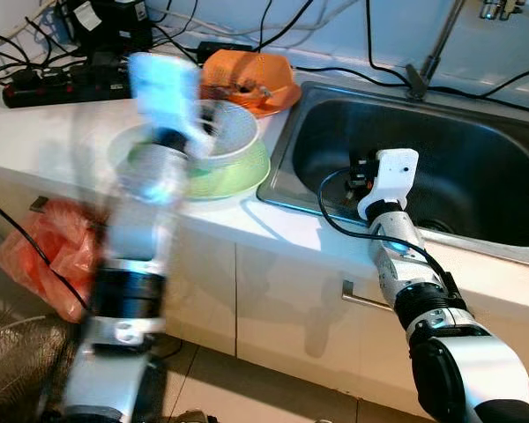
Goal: Kitchen organization
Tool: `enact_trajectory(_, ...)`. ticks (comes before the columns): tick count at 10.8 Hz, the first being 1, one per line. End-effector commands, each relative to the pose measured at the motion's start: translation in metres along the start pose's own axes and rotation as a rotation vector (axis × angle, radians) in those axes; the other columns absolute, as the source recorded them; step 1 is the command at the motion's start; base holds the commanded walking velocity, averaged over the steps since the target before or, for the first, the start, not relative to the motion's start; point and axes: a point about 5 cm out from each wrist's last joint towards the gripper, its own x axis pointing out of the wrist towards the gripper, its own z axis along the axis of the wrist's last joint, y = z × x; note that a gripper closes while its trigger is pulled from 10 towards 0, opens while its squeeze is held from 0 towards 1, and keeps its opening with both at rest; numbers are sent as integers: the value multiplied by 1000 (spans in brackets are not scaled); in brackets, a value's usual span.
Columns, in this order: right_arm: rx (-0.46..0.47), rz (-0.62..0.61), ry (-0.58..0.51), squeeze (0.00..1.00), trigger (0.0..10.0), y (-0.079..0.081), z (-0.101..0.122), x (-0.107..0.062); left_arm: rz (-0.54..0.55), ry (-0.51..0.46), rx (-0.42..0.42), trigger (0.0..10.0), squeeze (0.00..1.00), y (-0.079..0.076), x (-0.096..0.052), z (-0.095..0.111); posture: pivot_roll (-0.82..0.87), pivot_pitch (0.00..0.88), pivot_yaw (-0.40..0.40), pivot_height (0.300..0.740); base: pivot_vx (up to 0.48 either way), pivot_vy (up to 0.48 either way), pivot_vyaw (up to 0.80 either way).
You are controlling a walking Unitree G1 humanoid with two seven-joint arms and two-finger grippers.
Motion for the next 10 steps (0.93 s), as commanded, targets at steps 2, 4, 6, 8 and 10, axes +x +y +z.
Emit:
enact_trajectory(2,8,6,-23,0,10000,0,4,1,97,65,27,10000,0,19,0,-7,98,50,-31,740,0,0,0)
enact_trajectory(4,10,16,-19,0,10000,2,3,0,143,161,-34,10000,0,28,-3,-21,98,53,-33,740,0,0,0)
enact_trajectory(6,9,21,-18,0,10000,2,3,0,129,227,-79,10000,0,22,-5,-31,97,55,-32,740,0,0,0)
enact_trajectory(8,9,24,-17,0,10000,2,2,0,139,307,-113,10000,0,17,-7,-41,93,55,-32,740,0,0,0)
enact_trajectory(10,9,28,-17,0,10000,2,2,0,162,349,-118,10000,0,13,-10,-47,92,55,-32,740,0,0,0)
